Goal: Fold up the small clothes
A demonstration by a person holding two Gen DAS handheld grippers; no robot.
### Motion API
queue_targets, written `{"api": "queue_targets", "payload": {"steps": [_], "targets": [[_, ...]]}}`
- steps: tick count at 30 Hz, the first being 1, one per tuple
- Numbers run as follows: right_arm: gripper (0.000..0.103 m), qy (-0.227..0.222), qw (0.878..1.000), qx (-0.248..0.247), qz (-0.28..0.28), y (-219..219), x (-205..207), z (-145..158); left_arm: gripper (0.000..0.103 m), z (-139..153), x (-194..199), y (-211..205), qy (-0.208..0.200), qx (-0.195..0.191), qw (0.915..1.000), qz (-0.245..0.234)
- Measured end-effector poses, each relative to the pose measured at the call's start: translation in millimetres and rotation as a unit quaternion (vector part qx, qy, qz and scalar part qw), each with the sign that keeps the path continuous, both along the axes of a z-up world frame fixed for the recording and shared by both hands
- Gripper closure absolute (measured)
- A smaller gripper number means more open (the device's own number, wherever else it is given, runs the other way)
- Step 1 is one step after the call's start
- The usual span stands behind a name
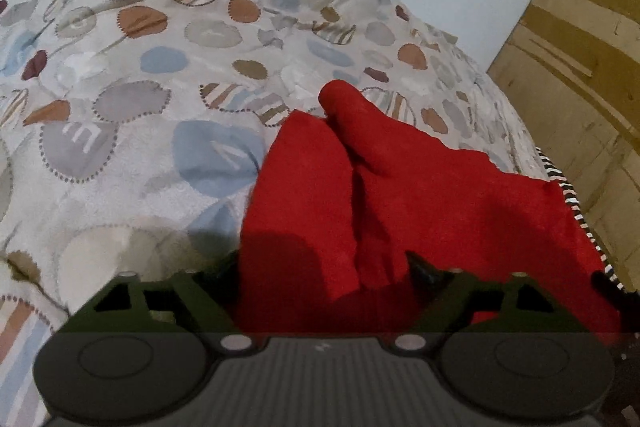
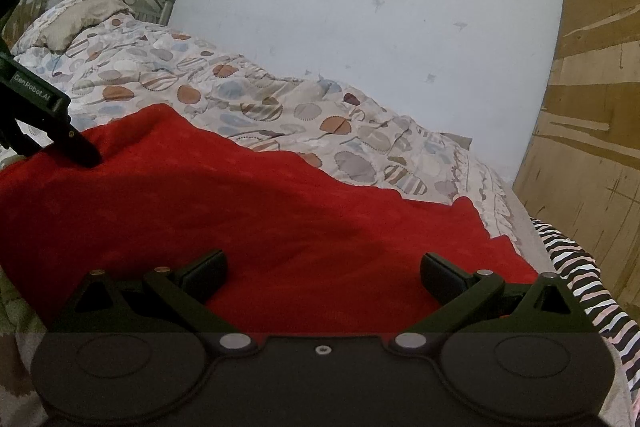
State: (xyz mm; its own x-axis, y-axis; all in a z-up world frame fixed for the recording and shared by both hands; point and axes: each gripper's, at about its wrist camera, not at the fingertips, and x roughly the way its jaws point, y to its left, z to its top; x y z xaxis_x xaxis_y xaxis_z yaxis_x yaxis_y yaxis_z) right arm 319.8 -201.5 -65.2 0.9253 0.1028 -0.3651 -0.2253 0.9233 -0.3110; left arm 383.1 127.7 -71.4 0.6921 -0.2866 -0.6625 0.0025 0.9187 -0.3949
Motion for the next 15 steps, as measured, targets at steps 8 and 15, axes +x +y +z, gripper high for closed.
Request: {"api": "queue_targets", "payload": {"steps": [8,15], "targets": [[0.0,0.0,1.0,0.001,0.0,0.4,-0.1,0.1,0.055,20.4,-9.1,-16.3,-0.015,0.037,0.9991,0.015],[0.0,-0.005,1.0,-0.001,0.0,1.2,0.1,1.1,0.048,12.5,-9.7,-11.1,-0.007,0.019,0.9994,0.026]]}}
